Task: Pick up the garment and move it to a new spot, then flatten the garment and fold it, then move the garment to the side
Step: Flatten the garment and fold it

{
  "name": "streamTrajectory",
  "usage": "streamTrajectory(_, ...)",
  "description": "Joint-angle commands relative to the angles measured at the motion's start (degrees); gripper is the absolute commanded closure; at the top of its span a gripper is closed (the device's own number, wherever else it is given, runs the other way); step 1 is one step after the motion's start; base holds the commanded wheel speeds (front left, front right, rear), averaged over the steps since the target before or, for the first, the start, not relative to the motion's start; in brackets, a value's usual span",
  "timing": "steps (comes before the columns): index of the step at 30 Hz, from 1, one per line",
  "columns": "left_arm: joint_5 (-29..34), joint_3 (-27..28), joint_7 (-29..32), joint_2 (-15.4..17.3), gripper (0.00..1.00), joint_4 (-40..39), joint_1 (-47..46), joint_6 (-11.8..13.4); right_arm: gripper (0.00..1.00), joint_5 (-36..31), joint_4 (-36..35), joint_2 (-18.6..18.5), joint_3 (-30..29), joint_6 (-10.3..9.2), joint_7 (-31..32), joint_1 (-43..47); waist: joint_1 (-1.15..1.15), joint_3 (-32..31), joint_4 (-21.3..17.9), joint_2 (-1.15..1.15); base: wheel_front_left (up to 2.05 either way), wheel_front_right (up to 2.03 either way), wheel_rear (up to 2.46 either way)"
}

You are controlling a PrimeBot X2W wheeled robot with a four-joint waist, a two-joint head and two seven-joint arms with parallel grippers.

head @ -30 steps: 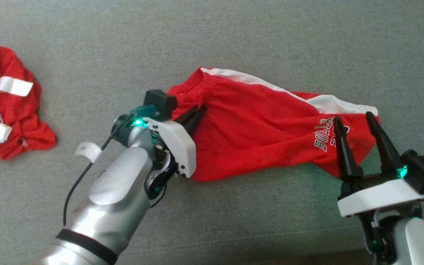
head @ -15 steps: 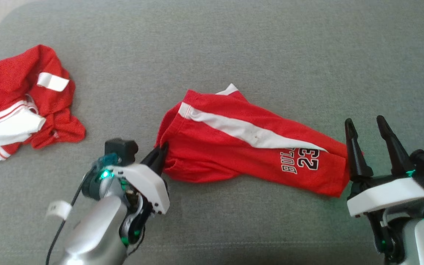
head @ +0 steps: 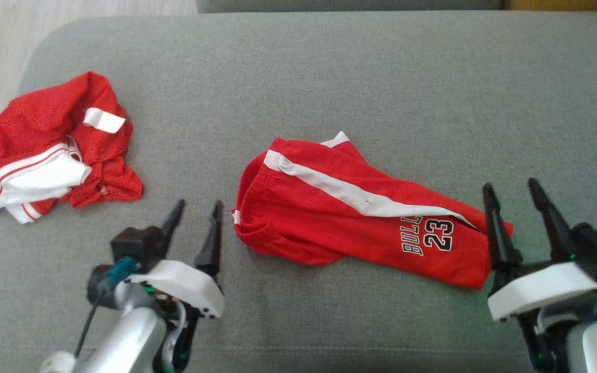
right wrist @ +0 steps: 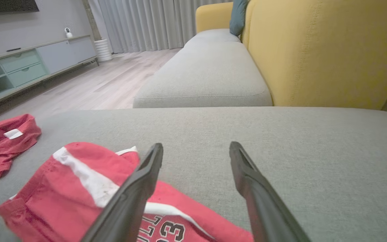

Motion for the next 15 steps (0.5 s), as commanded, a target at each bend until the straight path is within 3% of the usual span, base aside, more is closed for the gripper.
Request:
streamTrajectory(1, 2.2, 3.5, -1.4, 2.4, 0.0, -4.5, -0.6, 1.8, 0.0, -0.3, -2.7, -0.4, 1.8, 0.24, 0.2, 0.2, 0.0, -0.9, 0.5, 0.0, 0.0, 0.0, 0.0)
streamTrajectory(8, 7.8, 8.1, -2.1, 7.1, 0.0, -14.9, 3.5, 6.6, 0.0, 0.3, -4.3, -0.4, 2.0, 0.24, 0.7, 3.8, 0.0, -3.4, 1.0, 0.0, 0.0, 0.0, 0.0)
streamTrajectory(15, 8.2, 10.4, -2.1, 9.9, 0.0, -19.1, 7.7, 8.4, 0.0, 0.8, -5.8, -0.4, 2.6, 0.24, 1.0, 5.2, 0.0, -4.3, 1.0, 0.0, 0.0, 0.0, 0.0)
